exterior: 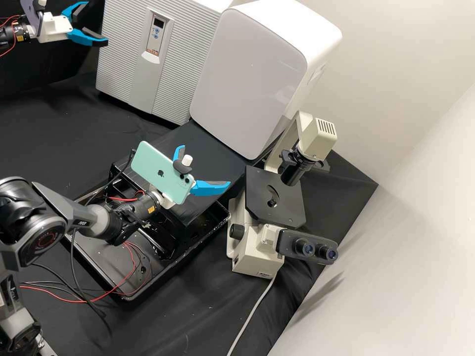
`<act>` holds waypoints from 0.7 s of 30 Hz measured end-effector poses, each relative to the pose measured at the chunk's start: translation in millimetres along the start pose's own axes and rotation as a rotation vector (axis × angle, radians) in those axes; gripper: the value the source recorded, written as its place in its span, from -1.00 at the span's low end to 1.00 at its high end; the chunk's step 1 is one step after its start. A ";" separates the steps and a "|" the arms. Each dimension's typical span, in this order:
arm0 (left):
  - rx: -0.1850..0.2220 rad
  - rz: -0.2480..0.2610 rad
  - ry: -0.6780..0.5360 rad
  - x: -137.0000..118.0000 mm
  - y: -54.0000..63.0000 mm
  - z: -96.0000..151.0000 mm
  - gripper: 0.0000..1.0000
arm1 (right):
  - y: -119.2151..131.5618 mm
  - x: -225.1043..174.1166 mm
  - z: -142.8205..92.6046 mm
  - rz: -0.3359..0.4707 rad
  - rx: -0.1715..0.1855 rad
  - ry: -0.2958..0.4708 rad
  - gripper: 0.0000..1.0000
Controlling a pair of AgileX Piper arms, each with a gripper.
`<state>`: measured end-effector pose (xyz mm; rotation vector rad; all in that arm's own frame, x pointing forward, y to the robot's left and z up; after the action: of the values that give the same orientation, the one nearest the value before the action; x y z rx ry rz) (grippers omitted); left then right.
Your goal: Open the incubator door
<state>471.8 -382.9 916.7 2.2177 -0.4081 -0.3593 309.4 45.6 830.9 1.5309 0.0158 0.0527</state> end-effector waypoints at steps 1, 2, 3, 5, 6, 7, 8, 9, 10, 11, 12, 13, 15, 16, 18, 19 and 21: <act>0.006 -0.005 -0.012 1.8 -0.7 -1.9 1.00 | 0.0 0.0 0.0 0.000 0.000 0.000 1.00; 0.007 -0.008 -0.024 4.6 -1.6 -3.6 1.00 | 0.0 0.0 0.0 0.000 0.000 0.000 1.00; 0.007 -0.009 -0.031 6.6 -3.7 -5.4 1.00 | 0.0 0.0 0.0 0.000 0.000 0.000 1.00; -0.003 -0.002 -0.050 11.7 -5.3 -7.6 1.00 | 0.0 0.0 0.0 0.000 0.000 0.000 1.00; -0.014 -0.002 -0.054 13.6 -7.0 -8.0 1.00 | 0.0 0.0 0.0 0.000 0.000 0.000 1.00; -0.032 -0.003 -0.061 16.9 -10.4 -7.4 1.00 | 0.0 0.0 0.0 0.000 0.000 0.000 1.00; -0.040 -0.001 -0.067 19.1 -10.4 -6.2 1.00 | 0.0 0.0 0.0 0.000 0.000 0.000 1.00; -0.054 -0.001 -0.072 22.3 -12.6 -5.0 1.00 | 0.0 0.0 0.0 0.000 0.000 0.000 1.00; -0.063 -0.002 -0.080 25.4 -15.3 -2.7 1.00 | 0.0 0.0 0.0 0.000 0.000 0.000 1.00; -0.074 -0.003 -0.090 28.7 -17.2 0.6 1.00 | 0.0 0.0 0.0 0.000 0.000 0.000 1.00; -0.082 -0.006 -0.097 31.1 -19.6 3.3 1.00 | 0.0 0.0 0.0 0.000 0.000 0.000 1.00; -0.084 -0.007 -0.107 34.2 -21.8 6.6 1.00 | 0.0 0.0 0.0 0.000 0.000 0.000 1.00; -0.091 -0.014 -0.123 38.9 -27.3 11.9 1.00 | 0.0 0.0 0.0 0.000 0.000 0.000 1.00; -0.097 -0.019 -0.129 40.8 -31.3 14.2 1.00 | 0.0 0.0 0.0 0.000 0.000 0.000 1.00; -0.105 -0.012 -0.134 43.7 -31.9 16.0 1.00 | 0.0 0.0 0.0 0.000 0.000 0.000 1.00; -0.110 -0.009 -0.136 44.2 -31.7 15.7 1.00 | 0.0 0.0 0.0 0.000 0.000 0.000 1.00; -0.126 -0.003 -0.137 45.2 -32.3 15.2 1.00 | 0.0 0.0 0.0 0.000 0.000 0.000 1.00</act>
<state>512.3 -392.3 876.8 2.0779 -0.4427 -0.5261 309.4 45.6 830.9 1.5309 0.0158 0.0527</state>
